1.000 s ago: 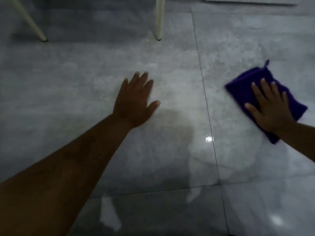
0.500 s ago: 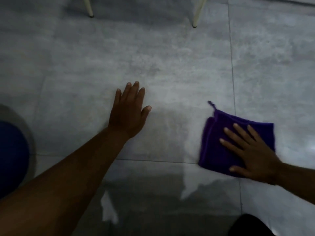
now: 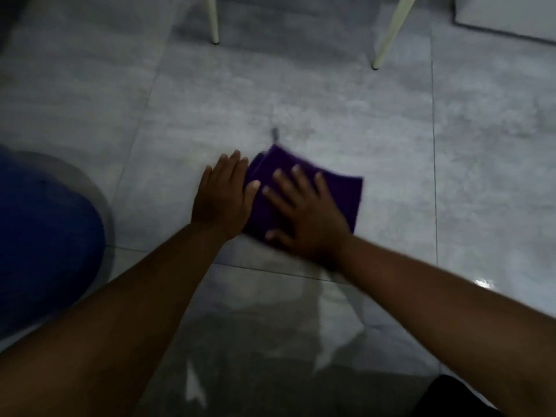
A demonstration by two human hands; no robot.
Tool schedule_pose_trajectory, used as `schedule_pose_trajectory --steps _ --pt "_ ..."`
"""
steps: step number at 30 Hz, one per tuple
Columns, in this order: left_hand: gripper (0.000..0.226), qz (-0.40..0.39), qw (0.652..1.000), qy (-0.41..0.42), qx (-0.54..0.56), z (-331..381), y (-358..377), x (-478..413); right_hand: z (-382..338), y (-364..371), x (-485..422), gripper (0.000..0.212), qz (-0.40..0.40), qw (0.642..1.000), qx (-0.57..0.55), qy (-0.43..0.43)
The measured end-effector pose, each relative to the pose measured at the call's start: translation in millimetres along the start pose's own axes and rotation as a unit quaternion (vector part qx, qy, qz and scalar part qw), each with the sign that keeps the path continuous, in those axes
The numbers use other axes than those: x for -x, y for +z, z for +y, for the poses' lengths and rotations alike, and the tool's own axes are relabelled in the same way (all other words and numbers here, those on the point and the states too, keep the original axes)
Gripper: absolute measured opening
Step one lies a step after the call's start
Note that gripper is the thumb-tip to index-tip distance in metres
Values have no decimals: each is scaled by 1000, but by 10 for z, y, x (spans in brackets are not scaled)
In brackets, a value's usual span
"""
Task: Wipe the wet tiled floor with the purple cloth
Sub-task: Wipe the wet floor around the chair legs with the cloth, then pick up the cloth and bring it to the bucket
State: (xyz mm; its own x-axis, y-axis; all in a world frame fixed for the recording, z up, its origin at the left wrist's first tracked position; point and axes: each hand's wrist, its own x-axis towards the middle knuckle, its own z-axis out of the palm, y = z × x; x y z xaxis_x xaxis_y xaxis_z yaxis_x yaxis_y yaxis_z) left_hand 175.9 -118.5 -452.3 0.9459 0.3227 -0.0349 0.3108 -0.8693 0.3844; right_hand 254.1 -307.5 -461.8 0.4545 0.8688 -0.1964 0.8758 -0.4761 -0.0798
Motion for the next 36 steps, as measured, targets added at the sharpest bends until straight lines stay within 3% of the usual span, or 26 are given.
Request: schedule_pose_trajectory --steps 3,7,9,12,14,17,21,26,30,32,36 --pt "64 -15 1000 -20 -12 -233 -84 106 -389 132 519 78 -21 988 7 -155" --pt "67 -1 999 -48 -14 -462 -187 273 266 138 1086 78 -31 982 28 -186" --pt "67 6 998 -55 -15 -543 -228 336 782 73 1069 80 -51 989 42 -130" --pt "67 17 998 -66 -4 -607 -264 396 1227 -92 708 83 -51 997 26 44" --pt "67 24 997 -77 8 -622 -301 415 1203 -163 272 85 -25 990 3 136" --pt "66 40 995 -89 16 -656 -366 443 811 -243 -504 85 -8 981 -28 193" --pt "62 65 990 -125 20 -804 -474 448 -172 -262 -1222 85 -4 993 -33 115" --pt "59 71 984 -164 19 -893 -536 427 -1193 -71 -1039 83 -3 997 -18 -70" --pt "50 44 983 -174 -26 -827 -451 479 -1131 76 -540 81 6 988 -8 -155" --pt "54 24 988 -142 -49 -737 -382 518 -925 67 -319 78 13 984 -5 -178" --pt "56 46 994 -98 -21 -499 -236 595 -490 26 -36 69 40 989 -32 -138"
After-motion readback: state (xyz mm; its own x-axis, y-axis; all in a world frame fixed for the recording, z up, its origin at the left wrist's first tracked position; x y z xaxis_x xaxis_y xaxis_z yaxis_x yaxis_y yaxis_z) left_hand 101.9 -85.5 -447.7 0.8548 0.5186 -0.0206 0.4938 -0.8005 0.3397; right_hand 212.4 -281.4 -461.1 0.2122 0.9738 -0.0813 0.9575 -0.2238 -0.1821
